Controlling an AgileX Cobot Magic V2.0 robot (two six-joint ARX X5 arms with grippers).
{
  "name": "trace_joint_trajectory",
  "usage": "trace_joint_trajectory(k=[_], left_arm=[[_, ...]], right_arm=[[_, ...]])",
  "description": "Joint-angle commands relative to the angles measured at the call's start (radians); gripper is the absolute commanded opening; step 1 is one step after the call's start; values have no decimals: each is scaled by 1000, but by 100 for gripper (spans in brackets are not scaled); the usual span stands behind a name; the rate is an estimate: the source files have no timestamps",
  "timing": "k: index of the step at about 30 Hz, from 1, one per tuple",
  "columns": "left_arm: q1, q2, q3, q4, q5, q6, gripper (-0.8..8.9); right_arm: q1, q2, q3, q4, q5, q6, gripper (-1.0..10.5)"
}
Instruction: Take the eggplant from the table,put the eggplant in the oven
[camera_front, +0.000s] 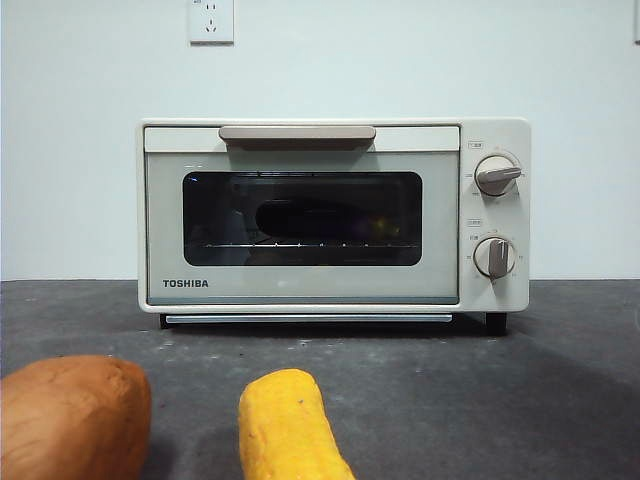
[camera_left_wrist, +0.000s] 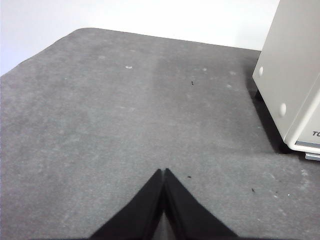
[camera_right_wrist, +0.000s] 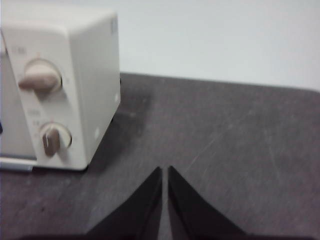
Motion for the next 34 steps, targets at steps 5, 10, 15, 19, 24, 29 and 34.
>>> trace_joint_trajectory(k=[5,10,15,19,24,29,34], left_arm=[[2,-1,-16,-4,3,-3,8],[2,-1,-16,-4,3,-3,8],[2,-1,-16,-4,3,-3,8],[2,-1,-16,-4,3,-3,8],[2,-1,-16,-4,3,-3,8],[2,-1,-16,-4,3,-3,8],[2,-1,-16,-4,3,-3,8]], right_arm=[[-2,-75,-82,8,-16,73,4],[-1,-98,-84,-75,-58,82,4],[7,-89,-83,-117,-91,129,4],[7,-89,-83,-103,-89,127,4],[6,-89,-83,-103,-90,127,4],[6,-89,-83,-103,-90,127,4],[6,-89,-83,-103,-90,127,4]])
